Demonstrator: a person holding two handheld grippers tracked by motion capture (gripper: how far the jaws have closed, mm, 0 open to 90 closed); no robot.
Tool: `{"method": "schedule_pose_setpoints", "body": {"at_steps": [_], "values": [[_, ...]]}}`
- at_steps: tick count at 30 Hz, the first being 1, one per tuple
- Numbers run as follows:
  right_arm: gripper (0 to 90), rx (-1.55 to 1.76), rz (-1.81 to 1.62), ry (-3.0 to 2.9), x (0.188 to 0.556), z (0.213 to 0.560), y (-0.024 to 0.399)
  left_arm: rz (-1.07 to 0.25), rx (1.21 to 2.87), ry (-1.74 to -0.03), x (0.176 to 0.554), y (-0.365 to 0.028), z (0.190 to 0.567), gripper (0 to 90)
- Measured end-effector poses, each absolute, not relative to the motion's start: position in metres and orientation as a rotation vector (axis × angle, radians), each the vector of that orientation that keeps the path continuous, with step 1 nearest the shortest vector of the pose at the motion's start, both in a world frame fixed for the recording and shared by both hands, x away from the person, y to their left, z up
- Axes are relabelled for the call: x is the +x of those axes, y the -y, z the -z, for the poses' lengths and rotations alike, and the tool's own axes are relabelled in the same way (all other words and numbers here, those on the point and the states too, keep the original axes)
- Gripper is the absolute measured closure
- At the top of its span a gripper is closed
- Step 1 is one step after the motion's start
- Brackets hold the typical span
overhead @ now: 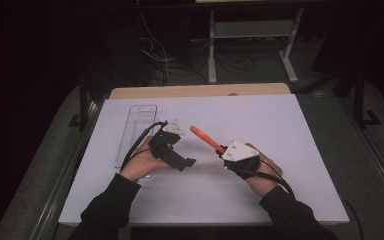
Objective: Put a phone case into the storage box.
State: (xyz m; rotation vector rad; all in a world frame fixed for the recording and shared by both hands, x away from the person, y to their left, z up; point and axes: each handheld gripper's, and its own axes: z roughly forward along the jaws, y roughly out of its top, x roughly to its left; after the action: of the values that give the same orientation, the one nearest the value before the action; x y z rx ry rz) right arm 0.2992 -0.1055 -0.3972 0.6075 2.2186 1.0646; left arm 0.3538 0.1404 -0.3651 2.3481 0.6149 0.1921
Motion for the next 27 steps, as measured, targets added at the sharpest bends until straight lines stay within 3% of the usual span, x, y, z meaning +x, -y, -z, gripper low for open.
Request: {"method": "schedule_pose_setpoints", "body": {"at_steps": [13, 27], "values": [[77.8, 0.877, -1.282, -2.279, 0.312, 0.400, 0.117, -0.184, 2.364, -0.619, 0.354, -0.140, 0.367, 0.0], [77.9, 0.976, -1.384, -2.277, 0.313, 0.404, 0.114, -0.170, 2.221, -0.693, 0.354, -0.141, 0.361, 0.0]]}}
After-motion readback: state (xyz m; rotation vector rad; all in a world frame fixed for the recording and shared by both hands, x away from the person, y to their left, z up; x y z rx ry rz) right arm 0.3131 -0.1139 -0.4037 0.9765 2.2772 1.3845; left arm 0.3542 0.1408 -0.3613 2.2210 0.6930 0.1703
